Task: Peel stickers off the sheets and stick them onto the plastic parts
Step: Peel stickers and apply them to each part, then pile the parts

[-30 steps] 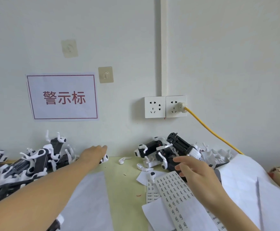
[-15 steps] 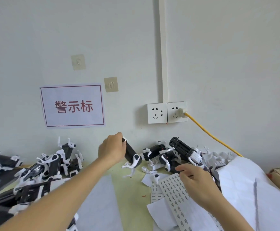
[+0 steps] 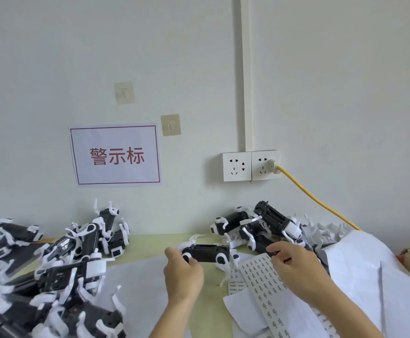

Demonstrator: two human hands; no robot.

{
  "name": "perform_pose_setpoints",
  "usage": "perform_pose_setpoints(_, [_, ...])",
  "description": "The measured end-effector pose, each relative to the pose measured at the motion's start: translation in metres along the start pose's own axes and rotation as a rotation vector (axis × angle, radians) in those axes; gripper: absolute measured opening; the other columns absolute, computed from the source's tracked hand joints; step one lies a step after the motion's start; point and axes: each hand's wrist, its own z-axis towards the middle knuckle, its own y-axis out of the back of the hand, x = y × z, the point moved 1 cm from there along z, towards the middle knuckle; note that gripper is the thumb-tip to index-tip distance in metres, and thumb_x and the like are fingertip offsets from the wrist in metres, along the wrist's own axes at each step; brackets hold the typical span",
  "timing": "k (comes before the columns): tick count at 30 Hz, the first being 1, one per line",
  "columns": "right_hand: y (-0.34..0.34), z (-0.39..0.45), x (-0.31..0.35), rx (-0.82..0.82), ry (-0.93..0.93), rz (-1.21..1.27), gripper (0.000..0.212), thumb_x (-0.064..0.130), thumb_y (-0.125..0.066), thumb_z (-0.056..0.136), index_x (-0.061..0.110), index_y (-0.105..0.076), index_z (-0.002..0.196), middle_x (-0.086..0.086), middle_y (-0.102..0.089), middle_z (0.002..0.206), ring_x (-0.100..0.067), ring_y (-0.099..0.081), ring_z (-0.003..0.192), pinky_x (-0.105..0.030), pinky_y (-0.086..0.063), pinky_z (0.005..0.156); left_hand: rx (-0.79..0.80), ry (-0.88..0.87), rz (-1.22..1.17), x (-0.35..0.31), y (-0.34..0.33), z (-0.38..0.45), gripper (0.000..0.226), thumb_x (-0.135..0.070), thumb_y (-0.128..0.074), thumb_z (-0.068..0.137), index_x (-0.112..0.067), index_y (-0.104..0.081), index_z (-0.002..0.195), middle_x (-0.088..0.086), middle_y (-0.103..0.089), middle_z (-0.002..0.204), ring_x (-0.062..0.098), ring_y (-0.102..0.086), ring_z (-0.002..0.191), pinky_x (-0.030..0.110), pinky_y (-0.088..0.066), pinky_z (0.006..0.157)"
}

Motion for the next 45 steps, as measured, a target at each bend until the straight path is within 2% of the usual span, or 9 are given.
perform_pose_setpoints(8, [-0.001,-0.014,0.008,0.104,-0.040,-0.405,0.046,0.038,-0.059,0.094,0.027,-0.040,0.135,0.001,-0.045,0.118,-0.015,-0.050,0.104,-0.026,-0.042,0.084,-0.080,-0.092,0.366,-0.014,0.008,-0.014,0.034,-0.022,-0.056,0.091,-0.018,-0.029,0.112,0.008,-0.042,0.115,0.033,-0.036,0.119,0.039,-0.039,0.091])
perform_pose_setpoints(16, [-0.012,-0.023,0.016,0.252,-0.150,-0.558,0.086,0.060,-0.079,0.072,0.025,-0.034,0.138,0.003,-0.051,0.134,-0.019,-0.055,0.116,-0.035,-0.050,0.094,-0.028,-0.481,0.436,-0.031,-0.007,-0.026,0.028,-0.023,-0.049,0.092,-0.029,-0.046,0.119,-0.007,-0.042,0.121,0.018,-0.031,0.122,0.036,-0.031,0.099])
perform_pose_setpoints(20, [-0.017,-0.019,0.014,0.328,-0.178,-0.411,0.097,0.035,-0.088,0.072,0.022,-0.027,0.147,-0.006,-0.041,0.140,-0.019,-0.059,0.108,-0.035,-0.055,0.093,0.172,-0.711,0.277,-0.035,-0.016,-0.035,0.024,-0.017,-0.049,0.093,-0.027,-0.051,0.115,-0.013,-0.048,0.113,0.011,-0.039,0.110,0.024,-0.030,0.093])
perform_pose_setpoints(25, [-0.002,-0.010,0.011,0.377,-0.185,0.089,0.066,0.009,-0.076,0.084,0.027,-0.042,0.137,-0.010,-0.067,0.113,-0.022,-0.071,0.091,-0.033,-0.060,0.079,0.354,-0.777,0.149,-0.034,-0.018,-0.039,0.021,-0.015,-0.053,0.096,-0.028,-0.054,0.113,-0.015,-0.052,0.112,0.005,-0.045,0.112,0.020,-0.038,0.096])
perform_pose_setpoints(29, [0.015,-0.005,0.013,0.112,-0.061,0.511,0.040,0.007,-0.070,0.091,0.026,-0.060,0.125,-0.012,-0.076,0.102,-0.030,-0.074,0.093,-0.055,-0.056,0.091,0.286,-0.723,0.006,-0.039,-0.016,-0.041,0.014,-0.016,-0.058,0.095,-0.027,-0.055,0.103,-0.013,-0.057,0.102,0.004,-0.051,0.102,0.012,-0.038,0.083])
perform_pose_setpoints(32, [0.016,-0.003,0.015,-0.098,-0.005,0.661,0.020,0.013,-0.064,0.096,0.027,-0.070,0.110,-0.003,-0.078,0.098,-0.028,-0.075,0.091,-0.059,-0.056,0.089,0.233,-0.465,-0.229,-0.045,-0.013,-0.041,0.006,-0.023,-0.065,0.094,-0.022,-0.059,0.096,-0.001,-0.066,0.091,0.010,-0.060,0.082,0.015,-0.045,0.067])
perform_pose_setpoints(35, [0.015,-0.006,0.020,-0.135,0.013,0.790,0.018,0.014,-0.062,0.098,0.025,-0.076,0.101,-0.007,-0.077,0.099,-0.033,-0.074,0.093,-0.063,-0.054,0.090,0.461,-0.260,-0.362,-0.046,-0.013,-0.039,0.018,-0.034,-0.068,0.093,-0.018,-0.070,0.084,-0.001,-0.070,0.076,0.011,-0.059,0.065,0.017,-0.043,0.055])
perform_pose_setpoints(39, [0.008,-0.007,0.026,-0.200,-0.033,0.838,0.018,0.022,-0.065,0.096,0.034,-0.077,0.090,-0.001,-0.078,0.093,-0.029,-0.074,0.089,-0.052,-0.060,0.081,0.651,-0.205,-0.428,-0.045,-0.015,-0.045,0.020,-0.017,-0.070,0.091,-0.017,-0.077,0.072,0.001,-0.072,0.071,0.016,-0.058,0.061,0.020,-0.039,0.052])
perform_pose_setpoints(45, [-0.005,-0.013,0.034,0.187,-0.121,0.686,0.022,0.029,-0.064,0.095,0.011,-0.072,0.101,-0.008,-0.076,0.091,-0.024,-0.073,0.082,-0.035,-0.051,0.075,0.417,0.013,-0.622,-0.042,-0.014,-0.033,0.020,-0.018,-0.072,0.090,-0.013,-0.078,0.072,0.012,-0.072,0.072,0.019,-0.063,0.062,0.027,-0.048,0.055])
